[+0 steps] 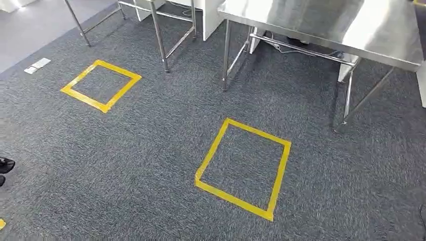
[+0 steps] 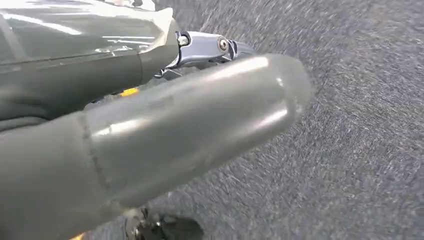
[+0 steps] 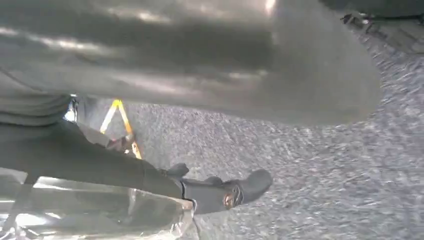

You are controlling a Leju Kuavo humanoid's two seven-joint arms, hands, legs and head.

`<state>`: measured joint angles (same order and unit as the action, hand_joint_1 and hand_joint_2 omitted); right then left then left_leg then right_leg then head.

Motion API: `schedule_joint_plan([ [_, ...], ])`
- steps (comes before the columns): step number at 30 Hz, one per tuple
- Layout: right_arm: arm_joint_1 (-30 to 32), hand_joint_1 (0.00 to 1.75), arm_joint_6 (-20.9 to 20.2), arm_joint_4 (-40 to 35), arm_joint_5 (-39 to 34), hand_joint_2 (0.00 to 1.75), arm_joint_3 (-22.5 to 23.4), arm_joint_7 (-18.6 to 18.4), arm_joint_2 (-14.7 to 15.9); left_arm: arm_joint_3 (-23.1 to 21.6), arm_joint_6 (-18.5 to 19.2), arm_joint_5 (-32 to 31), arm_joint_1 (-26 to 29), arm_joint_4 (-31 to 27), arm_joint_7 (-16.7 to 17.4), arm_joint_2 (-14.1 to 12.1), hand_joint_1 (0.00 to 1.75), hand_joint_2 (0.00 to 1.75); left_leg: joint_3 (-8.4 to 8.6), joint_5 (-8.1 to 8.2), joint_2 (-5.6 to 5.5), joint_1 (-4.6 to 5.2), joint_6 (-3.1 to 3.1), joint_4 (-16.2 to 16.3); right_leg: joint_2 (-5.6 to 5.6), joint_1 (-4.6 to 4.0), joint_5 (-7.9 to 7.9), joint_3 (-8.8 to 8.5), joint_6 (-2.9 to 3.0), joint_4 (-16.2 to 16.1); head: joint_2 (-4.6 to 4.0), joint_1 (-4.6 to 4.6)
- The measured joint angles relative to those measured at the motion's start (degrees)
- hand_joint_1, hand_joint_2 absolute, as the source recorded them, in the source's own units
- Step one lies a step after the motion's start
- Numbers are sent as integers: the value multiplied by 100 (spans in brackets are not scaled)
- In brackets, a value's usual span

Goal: Take the parts from the cabinet and place them on the table.

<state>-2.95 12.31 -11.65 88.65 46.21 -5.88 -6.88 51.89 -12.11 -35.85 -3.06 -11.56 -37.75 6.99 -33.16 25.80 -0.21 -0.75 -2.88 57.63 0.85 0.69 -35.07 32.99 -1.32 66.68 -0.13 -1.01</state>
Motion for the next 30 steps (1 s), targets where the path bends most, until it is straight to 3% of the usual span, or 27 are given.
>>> schedule_joint_plan([
  [1, 14, 0, 0, 2, 0, 0, 0, -2, -2, 0, 20, 0, 1, 0, 0, 0, 0, 0, -8, -2, -53, 4, -2, 1, -29, 2, -176, 233, 3, 473, 0, 2],
  [2, 22, 0, 0, 7, 2, 0, 0, -2, -9, 2, 50, 2, 3, 0, 7, 0, 0, 0, -12, -2, -119, 12, -2, 4, -50, 2, -244, 397, -33, 802, 0, 2],
  [3, 32, 0, 4, 7, 11, 0, 0, 0, -9, 7, 74, 2, 9, 2, 20, 0, 0, 0, -9, -3, -176, 12, 0, 6, -55, 8, -190, 407, -71, 806, 0, -4],
  [4, 37, 0, 4, 7, 20, 0, 0, 18, -9, 7, 114, 2, 13, 2, 35, 0, 0, 0, -5, -3, -225, 12, 2, 9, -56, 9, -55, 309, -118, 582, 0, 0],
  [6, 29, 0, 4, 7, 33, 0, 0, 87, -7, 7, 103, -2, 10, 2, 63, 7, 0, 0, 10, -9, -354, 9, 21, 15, -124, 42, 411, -178, -207, -472, 0, 2],
  [7, 28, 0, 4, 7, 33, 0, 0, 98, -2, 7, 72, -15, 9, 2, 88, 9, 0, 0, 4, -17, -400, 9, 43, 15, -324, 66, 535, -360, -199, -903, 0, 13],
  [8, 27, 0, 6, 7, 22, 0, 0, 101, -2, 5, 52, -31, 6, 2, 111, 9, 0, 0, 1, 8, -444, 62, 96, 46, -325, 6, 565, -335, -129, -962, 0, 9],
  [11, 5, 0, 22, 7, -59, 0, 4, 109, -5, 4, 125, -116, 24, 2, 140, 0, 0, 0, -25, -30, -521, 25, 206, 6, -221, -19, 589, -350, -5, -947, 0, 7],
  [12, 4, 0, 26, 7, -66, 0, 4, 118, -18, 2, 127, -142, 23, 2, 175, -21, 0, 0, -40, -32, -570, 13, 239, 31, -158, 81, 633, -385, 64, -992, 0, 9],
  [13, -2, 0, 31, 7, -76, 0, 7, 125, -29, 0, 144, -164, 23, 2, 181, -31, 0, 0, -99, 63, -382, 16, 255, 143, -108, 74, 648, -396, 87, -999, 0, 0],
  [14, 0, 0, 48, 7, -92, 0, 9, 133, -37, 0, 179, -192, 16, 2, 190, -26, 0, 0, -237, 302, -179, 17, 277, 457, -63, 70, 655, -394, 159, -999, 0, -44],
  [16, 26, 0, 55, 7, -107, 0, 18, 133, -57, -2, 216, -197, -12, 2, 205, -41, 0, 0, -647, 740, -55, -7, 329, 1333, 65, 34, 642, -396, 178, -998, 0, -41],
  [17, 31, 0, 57, 7, -105, 0, 20, 133, -57, -2, 236, -197, -10, 2, 205, -46, 0, 0, -811, 843, -33, -10, 350, 1667, 128, 29, 636, -390, 184, -996, 0, -48],
  [18, 29, 0, 57, 7, -105, 0, 22, 133, -57, -2, 243, -197, -3, 2, 208, -50, 0, 0, -865, 821, -15, -20, 360, 1775, 182, 26, 634, -391, 186, -996, 0, -48],
  [19, 21, 0, 57, 7, -94, 0, 22, 133, -64, -2, 243, -197, -1, 0, 210, -63, 0, 0, -775, 654, 8, -37, 365, 1584, 241, 26, 628, -395, 189, -995, 0, -46],
  [20, 12, 0, 57, 7, -87, 0, 22, 133, -70, -2, 243, -195, -2, 2, 212, -72, 0, 0, -550, 419, 50, -49, 368, 1168, 292, 26, 623, -405, 190, -995, 0, -50],
  [21, 1, 0, 55, 7, -85, 0, 22, 133, -81, -2, 245, -197, -7, 0, 214, -85, 0, 0, -272, 196, 139, -55, 359, 653, 339, 27, 605, -420, 178, -995, 0, -48],
  [22, -8, 0, 57, 7, -83, 0, 20, 133, -85, -2, 245, -197, -18, 0, 212, -87, 0, 0, -12, 65, 406, -50, 342, 213, 375, -2, 591, -449, 155, -990, 0, -55],
  [23, -6, 0, 57, 7, -79, 0, 20, 133, -88, -2, 247, -197, -50, 0, 214, -87, 0, 0, 37, 101, 530, -20, 312, 102, 418, -66, 559, -430, 116, -977, 0, -63],
  [24, -6, 0, 57, 7, -72, 0, 20, 133, -92, -2, 251, -195, -73, 0, 216, -90, 0, 0, 18, 89, 411, -19, 264, 93, 471, -67, 540, -432, 82, -983, 0, -37],
  [27, -45, 0, 57, 7, -31, 0, 22, 153, -92, -2, 264, -186, -63, 0, 218, -90, 0, 0, 1, 55, 217, 40, 133, 42, 650, -100, 531, -525, -15, -1015, 0, -29],
  [28, -57, 0, 57, 7, -13, 0, 20, 166, -90, -2, 286, -186, -56, 0, 219, -83, 0, 0, 46, 2, 178, -8, 74, -20, 475, -45, 488, -483, -22, -983, 0, -26],
  [29, -53, 0, 55, 7, -4, 0, 20, 175, -88, -2, 295, -186, -67, 0, 216, -83, 0, 0, 43, -45, 130, -2, 32, -70, 214, -41, 344, -374, -18, -742, 0, -4],
  [30, -54, 0, 55, 7, 2, 0, 17, 184, -90, 0, 297, -179, -75, 0, 219, -90, 0, 0, 16, -60, 77, -2, 11, -71, 60, -30, 126, -154, 5, -295, 0, 6],
])
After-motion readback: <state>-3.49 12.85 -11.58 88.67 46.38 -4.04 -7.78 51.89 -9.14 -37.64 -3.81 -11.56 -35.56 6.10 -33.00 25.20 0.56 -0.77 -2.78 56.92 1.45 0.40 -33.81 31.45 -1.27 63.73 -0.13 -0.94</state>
